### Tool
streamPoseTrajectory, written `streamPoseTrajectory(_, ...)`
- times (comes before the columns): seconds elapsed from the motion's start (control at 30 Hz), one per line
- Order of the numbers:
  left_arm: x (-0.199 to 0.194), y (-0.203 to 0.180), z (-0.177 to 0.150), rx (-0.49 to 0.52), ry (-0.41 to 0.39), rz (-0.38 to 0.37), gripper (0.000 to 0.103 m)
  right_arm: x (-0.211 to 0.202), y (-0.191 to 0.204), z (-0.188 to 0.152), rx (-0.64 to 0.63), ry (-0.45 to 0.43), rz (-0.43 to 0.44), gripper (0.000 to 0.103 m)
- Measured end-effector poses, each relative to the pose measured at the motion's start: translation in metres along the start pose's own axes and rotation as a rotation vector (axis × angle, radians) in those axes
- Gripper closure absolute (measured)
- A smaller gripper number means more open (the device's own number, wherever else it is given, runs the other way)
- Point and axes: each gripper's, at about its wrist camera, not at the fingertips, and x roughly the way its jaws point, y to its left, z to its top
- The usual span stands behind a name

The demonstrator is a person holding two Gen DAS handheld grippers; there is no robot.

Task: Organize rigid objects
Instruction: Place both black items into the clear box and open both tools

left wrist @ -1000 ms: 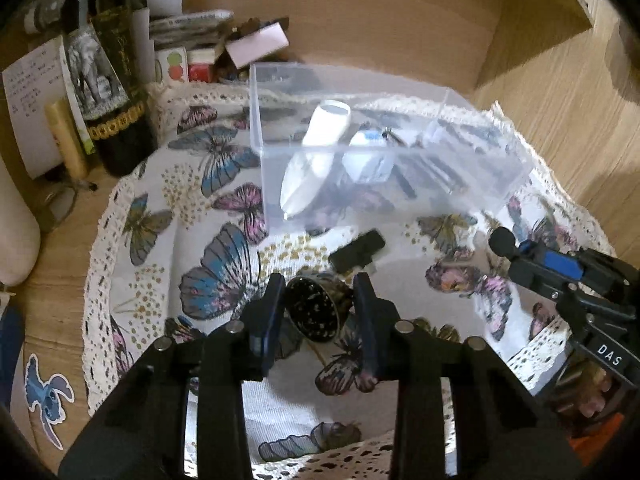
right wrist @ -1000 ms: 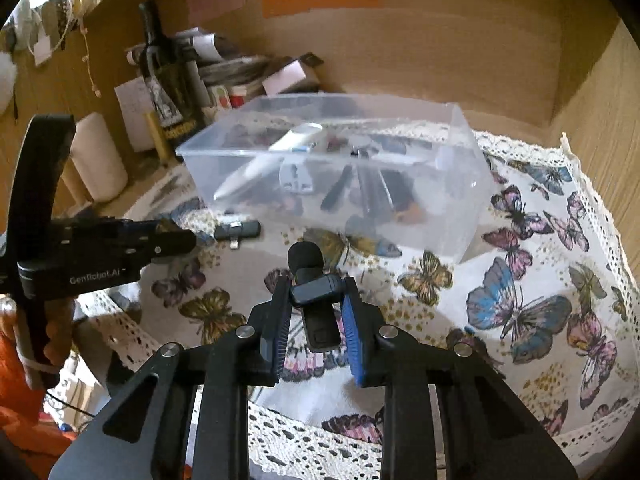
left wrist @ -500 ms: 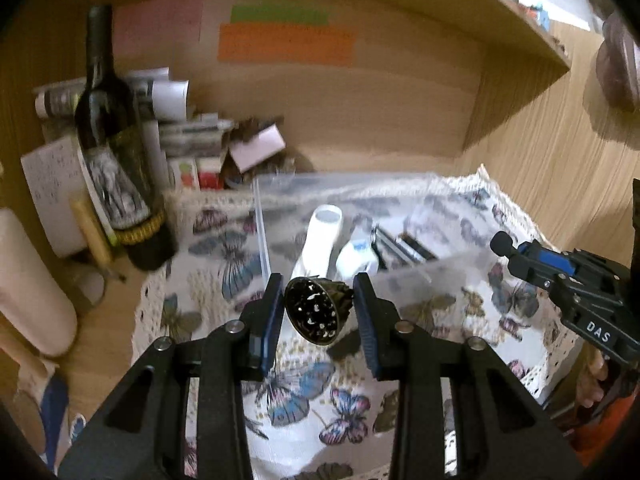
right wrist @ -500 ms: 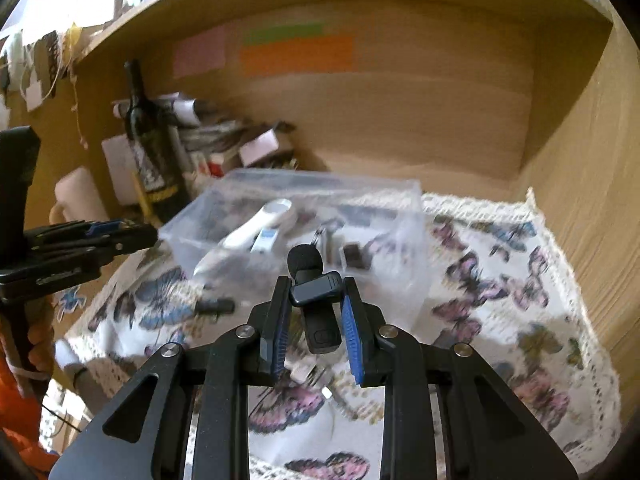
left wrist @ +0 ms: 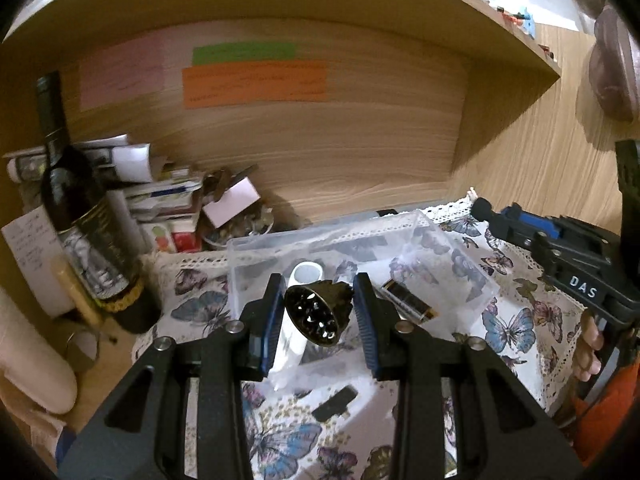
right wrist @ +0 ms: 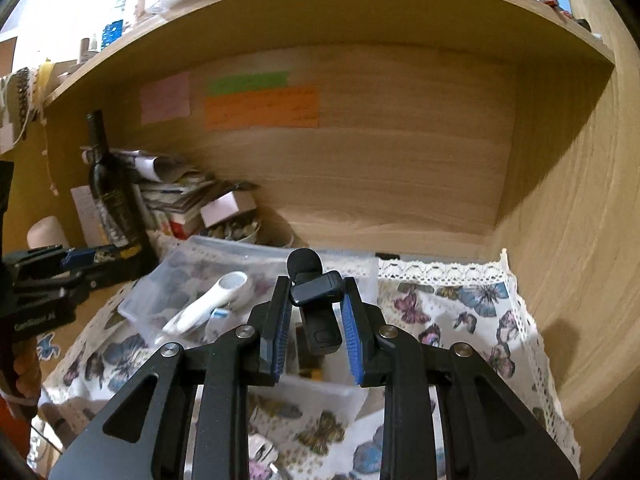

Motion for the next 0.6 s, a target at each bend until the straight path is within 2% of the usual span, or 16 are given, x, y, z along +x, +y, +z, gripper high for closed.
streamPoseTrajectory(0.17,0.027,-0.001,0.002,0.006,0.048,0.013,0.068,0.026,-0.001,-0.003,-0.002,0.052,0.006,0.081)
streamPoseTrajectory(0.4,0.063,0.009,-0.013,-0.012,0.144,0.035,0.069,0.062,0.001,-0.018,0.014,0.161,0.053,0.081)
streamPoseTrajectory(0.6,0.075,0.014,-0.023,-0.021,0.186,0.043,0.068,0.081,0.005,-0.026,0.007,0.215,0.068,0.081)
